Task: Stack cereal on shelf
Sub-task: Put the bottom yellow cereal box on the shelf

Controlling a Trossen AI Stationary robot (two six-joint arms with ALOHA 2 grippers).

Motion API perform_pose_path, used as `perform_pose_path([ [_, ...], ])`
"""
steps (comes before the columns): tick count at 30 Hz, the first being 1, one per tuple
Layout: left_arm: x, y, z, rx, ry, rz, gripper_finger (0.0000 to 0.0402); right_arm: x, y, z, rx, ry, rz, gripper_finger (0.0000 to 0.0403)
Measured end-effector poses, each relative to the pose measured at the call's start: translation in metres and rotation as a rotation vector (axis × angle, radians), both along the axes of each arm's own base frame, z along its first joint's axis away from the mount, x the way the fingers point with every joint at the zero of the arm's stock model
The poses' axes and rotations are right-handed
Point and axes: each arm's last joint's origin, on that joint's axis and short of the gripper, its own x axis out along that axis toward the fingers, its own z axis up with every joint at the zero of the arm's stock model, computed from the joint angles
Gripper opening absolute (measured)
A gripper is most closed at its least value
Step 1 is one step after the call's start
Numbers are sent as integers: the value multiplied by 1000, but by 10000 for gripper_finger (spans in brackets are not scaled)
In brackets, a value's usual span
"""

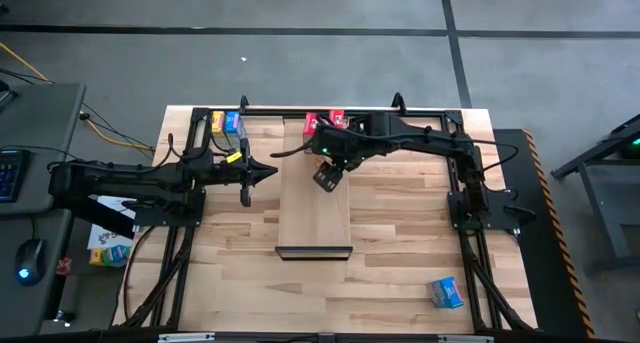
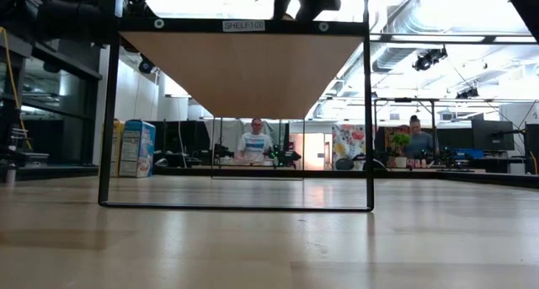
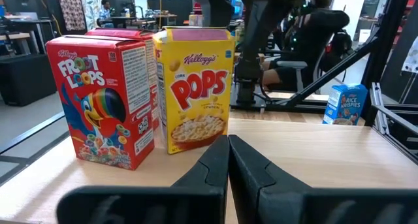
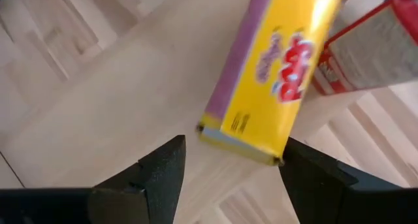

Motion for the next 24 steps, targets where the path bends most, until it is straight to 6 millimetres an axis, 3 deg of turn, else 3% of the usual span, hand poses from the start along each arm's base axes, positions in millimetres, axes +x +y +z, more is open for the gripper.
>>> perform_pose_path([
  [14, 6, -3, 3, -55, -38, -21, 0, -11, 3, -1, -16, 103, 17, 229],
  [24, 40, -13, 4, 11, 62, -3, 0, -18, 10, 6, -21, 101, 94, 229],
])
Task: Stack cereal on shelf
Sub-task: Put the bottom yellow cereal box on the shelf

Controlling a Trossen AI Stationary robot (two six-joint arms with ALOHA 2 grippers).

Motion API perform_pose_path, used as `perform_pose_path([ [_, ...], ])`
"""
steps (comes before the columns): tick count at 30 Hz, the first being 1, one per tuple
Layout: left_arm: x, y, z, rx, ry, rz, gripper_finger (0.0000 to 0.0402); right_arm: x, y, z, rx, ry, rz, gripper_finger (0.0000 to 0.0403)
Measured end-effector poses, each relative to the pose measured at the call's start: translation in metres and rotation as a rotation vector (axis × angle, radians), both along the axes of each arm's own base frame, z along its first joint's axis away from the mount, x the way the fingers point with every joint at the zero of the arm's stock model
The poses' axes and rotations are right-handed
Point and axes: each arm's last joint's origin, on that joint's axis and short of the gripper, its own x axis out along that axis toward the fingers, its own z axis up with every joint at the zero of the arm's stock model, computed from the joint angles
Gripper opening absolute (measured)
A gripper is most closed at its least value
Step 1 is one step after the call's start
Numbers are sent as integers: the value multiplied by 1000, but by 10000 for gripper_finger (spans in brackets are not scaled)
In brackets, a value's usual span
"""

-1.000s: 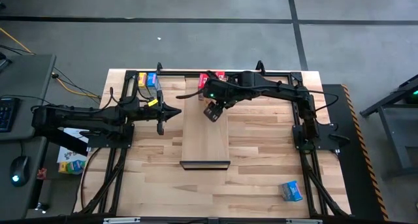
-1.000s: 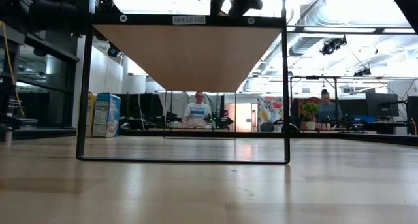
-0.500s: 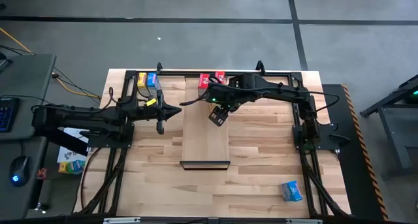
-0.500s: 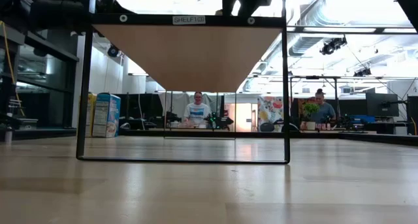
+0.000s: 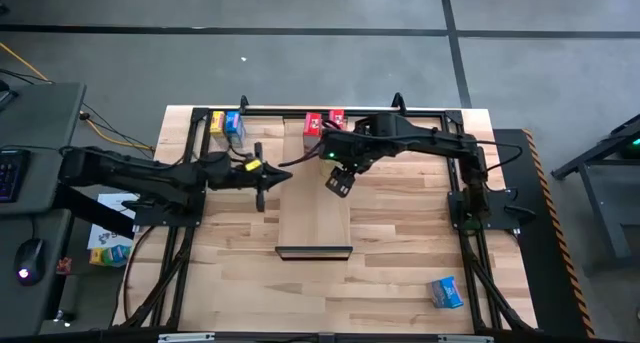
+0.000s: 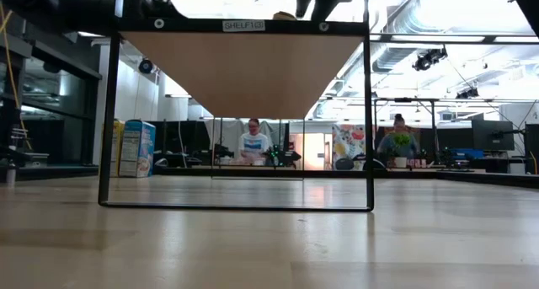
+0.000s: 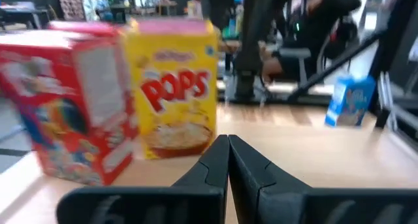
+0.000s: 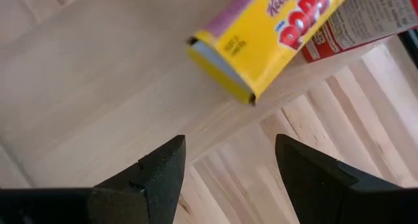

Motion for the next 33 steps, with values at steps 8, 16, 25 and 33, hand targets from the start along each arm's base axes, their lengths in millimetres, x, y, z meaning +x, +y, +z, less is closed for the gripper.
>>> perform_pose_path([
  [8, 28, -3, -2, 28, 64, -23, 0, -17, 16, 21, -184, -44, 67, 229],
  [16, 36, -3, -4, 31, 23, -19, 0, -56, 27, -2, -232, 83, 54, 228],
  [25, 36, 6, 1, 76, -20, 127, 0, -143, 21, -46, -235, -189, -141, 228],
  [33, 59, 11, 4, 97, 84, 110, 0, -162, 17, -88, -275, -639, -120, 226],
])
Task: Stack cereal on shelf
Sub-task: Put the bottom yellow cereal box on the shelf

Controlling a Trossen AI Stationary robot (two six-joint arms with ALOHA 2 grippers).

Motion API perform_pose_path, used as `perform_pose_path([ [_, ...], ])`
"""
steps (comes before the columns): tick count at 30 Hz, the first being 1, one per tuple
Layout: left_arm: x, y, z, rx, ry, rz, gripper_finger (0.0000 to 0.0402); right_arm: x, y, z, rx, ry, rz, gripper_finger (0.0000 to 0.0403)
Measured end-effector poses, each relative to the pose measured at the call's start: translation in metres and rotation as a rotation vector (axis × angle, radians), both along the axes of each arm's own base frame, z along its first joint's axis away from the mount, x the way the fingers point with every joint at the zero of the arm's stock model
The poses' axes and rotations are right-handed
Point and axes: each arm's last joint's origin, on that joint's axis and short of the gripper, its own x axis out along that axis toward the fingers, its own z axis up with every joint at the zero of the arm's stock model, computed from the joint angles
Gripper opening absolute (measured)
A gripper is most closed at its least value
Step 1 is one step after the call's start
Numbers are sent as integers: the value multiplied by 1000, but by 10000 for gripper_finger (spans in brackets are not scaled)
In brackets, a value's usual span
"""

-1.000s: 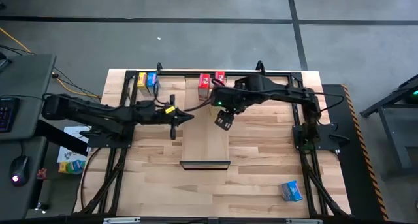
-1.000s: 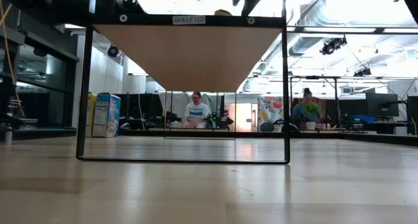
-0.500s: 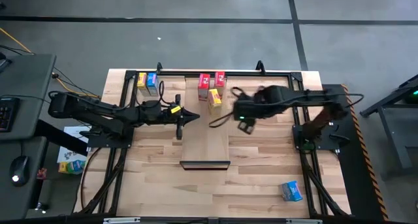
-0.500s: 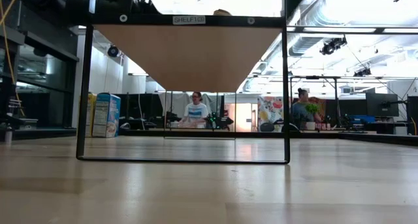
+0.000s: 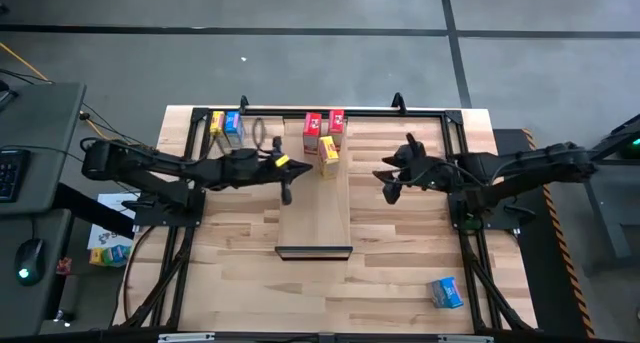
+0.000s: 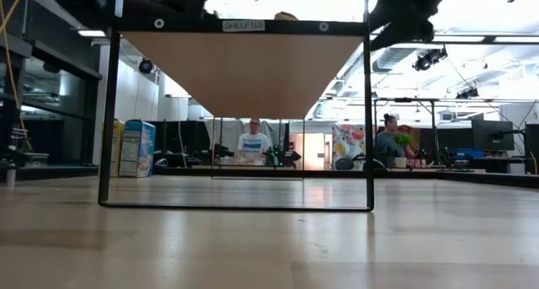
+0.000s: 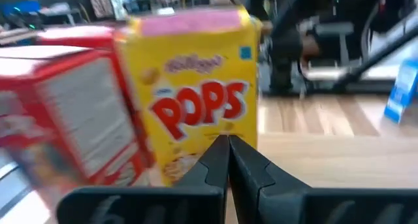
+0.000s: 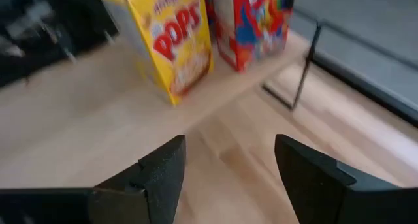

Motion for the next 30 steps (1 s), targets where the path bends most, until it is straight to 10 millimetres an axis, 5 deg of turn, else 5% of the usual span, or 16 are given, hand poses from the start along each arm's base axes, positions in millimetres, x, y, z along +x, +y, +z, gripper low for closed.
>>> perform_pose_path([
  [5, 22, 2, 5, 15, 81, 42, 0, 0, -1, -10, -56, -65, -18, 178],
  [13, 28, 5, 4, 31, 107, 125, 0, 12, -1, -18, -66, -51, -35, 14],
  [23, 27, 7, 2, 39, 127, 168, 0, 58, -5, -42, -104, -73, 0, 3],
  [30, 27, 6, 2, 28, 127, 120, 0, 67, -15, -46, -77, -108, 16, 1],
])
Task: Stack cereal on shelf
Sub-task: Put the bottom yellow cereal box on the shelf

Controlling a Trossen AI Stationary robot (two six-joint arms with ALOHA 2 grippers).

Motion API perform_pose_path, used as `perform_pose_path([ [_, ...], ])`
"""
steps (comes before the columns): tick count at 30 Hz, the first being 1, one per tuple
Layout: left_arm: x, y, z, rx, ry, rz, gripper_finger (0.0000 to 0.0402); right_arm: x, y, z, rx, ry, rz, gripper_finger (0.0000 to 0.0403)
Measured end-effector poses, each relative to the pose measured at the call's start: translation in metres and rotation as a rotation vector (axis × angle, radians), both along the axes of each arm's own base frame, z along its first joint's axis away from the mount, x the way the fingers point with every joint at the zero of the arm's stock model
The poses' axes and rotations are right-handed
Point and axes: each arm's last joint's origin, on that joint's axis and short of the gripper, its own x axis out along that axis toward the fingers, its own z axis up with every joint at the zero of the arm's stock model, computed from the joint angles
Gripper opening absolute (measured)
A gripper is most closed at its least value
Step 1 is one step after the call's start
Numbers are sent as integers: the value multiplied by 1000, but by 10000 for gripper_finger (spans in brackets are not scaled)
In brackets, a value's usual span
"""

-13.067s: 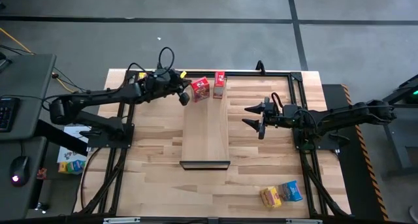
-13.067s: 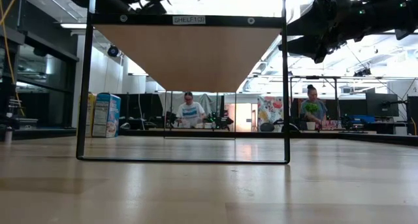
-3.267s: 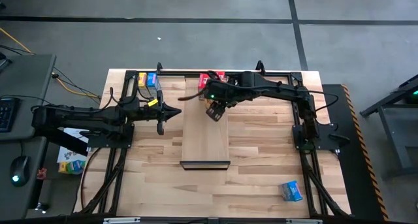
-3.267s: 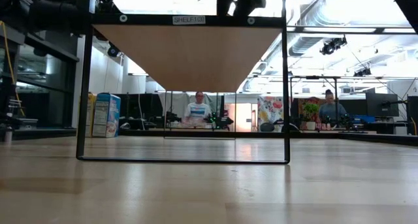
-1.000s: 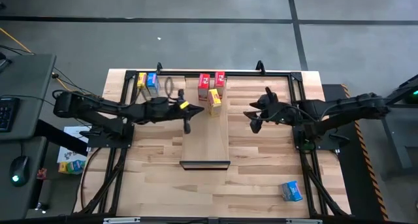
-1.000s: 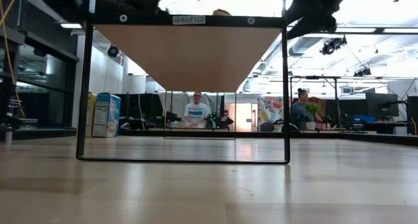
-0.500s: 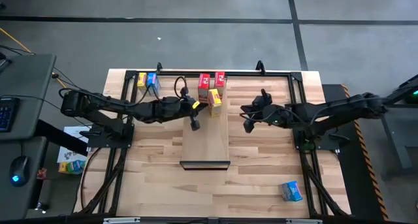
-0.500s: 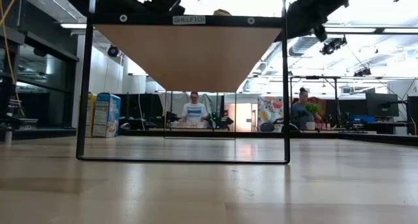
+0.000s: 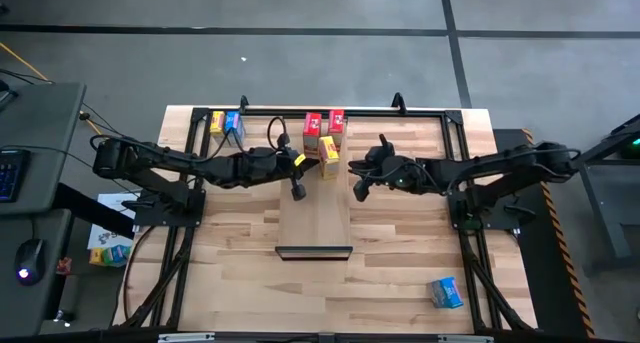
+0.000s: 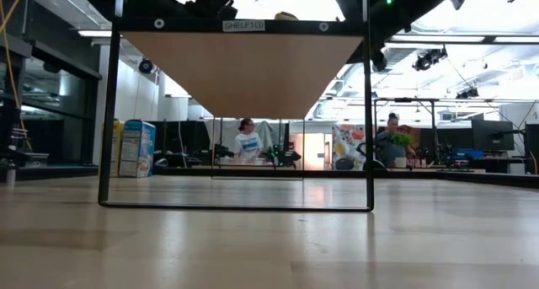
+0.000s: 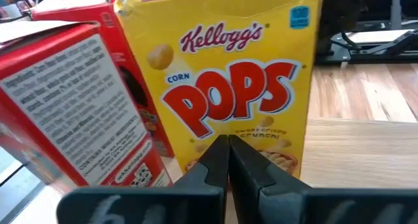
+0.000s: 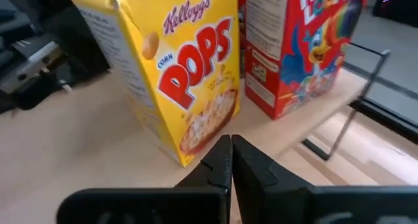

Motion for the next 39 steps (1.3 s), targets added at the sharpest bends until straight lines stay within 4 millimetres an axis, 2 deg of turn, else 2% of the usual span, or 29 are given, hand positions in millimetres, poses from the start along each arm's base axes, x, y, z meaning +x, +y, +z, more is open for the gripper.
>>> perform_pose_path([
  [9, 0, 1, 0, -9, 2, 5, 0, 14, 0, -5, 41, -62, 71, 0],
  [15, 0, 8, -4, -14, 14, 29, 0, 21, 0, -12, 47, -74, 75, 0],
  [39, 1, 13, -1, -27, -18, 10, 0, 23, 1, -6, 42, -125, 93, 0],
])
